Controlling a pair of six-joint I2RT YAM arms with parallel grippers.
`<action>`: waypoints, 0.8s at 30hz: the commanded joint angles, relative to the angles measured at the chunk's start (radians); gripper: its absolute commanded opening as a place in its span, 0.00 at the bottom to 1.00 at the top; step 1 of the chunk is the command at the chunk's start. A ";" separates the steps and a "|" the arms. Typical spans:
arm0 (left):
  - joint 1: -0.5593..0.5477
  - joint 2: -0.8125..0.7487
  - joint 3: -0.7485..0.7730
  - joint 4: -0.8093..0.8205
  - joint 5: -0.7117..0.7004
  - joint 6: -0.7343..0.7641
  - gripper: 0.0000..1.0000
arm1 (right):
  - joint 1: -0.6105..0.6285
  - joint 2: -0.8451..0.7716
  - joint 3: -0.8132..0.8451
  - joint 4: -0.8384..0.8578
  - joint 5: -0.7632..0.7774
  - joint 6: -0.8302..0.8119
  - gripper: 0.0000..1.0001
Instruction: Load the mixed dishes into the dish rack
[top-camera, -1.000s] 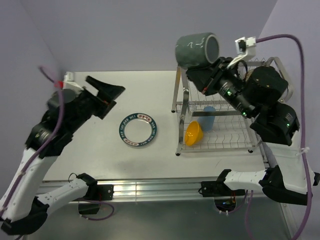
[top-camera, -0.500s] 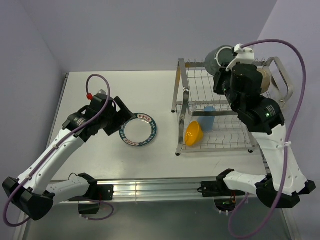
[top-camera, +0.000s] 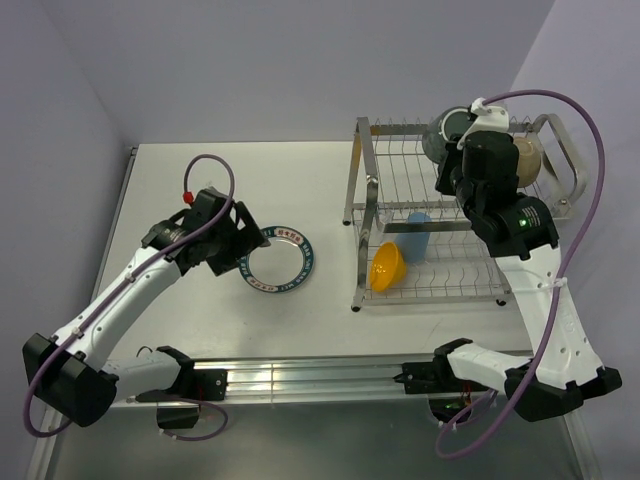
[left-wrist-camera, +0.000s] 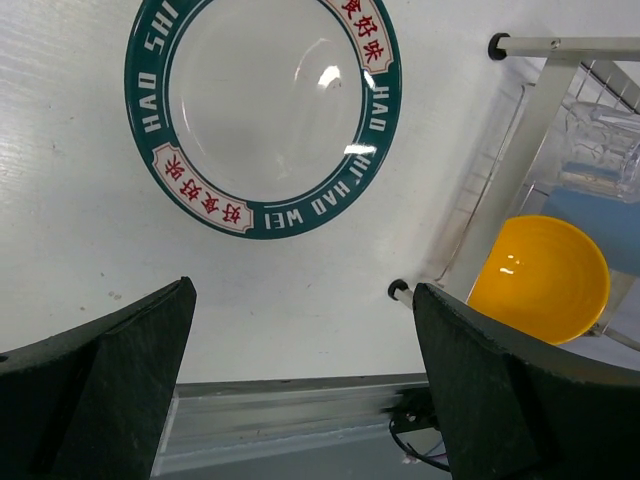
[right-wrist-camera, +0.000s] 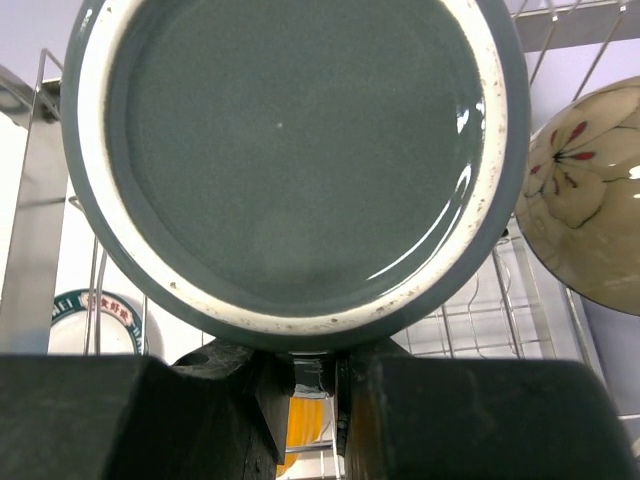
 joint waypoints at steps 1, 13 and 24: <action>0.010 0.027 0.004 0.014 0.021 0.033 0.96 | -0.021 -0.037 0.005 0.120 -0.001 0.002 0.00; 0.043 0.068 -0.005 -0.027 -0.015 0.024 0.97 | -0.044 -0.036 -0.032 0.092 -0.004 -0.003 0.00; 0.087 0.084 -0.034 -0.046 -0.038 0.017 0.99 | -0.067 -0.039 -0.071 0.078 0.008 0.014 0.00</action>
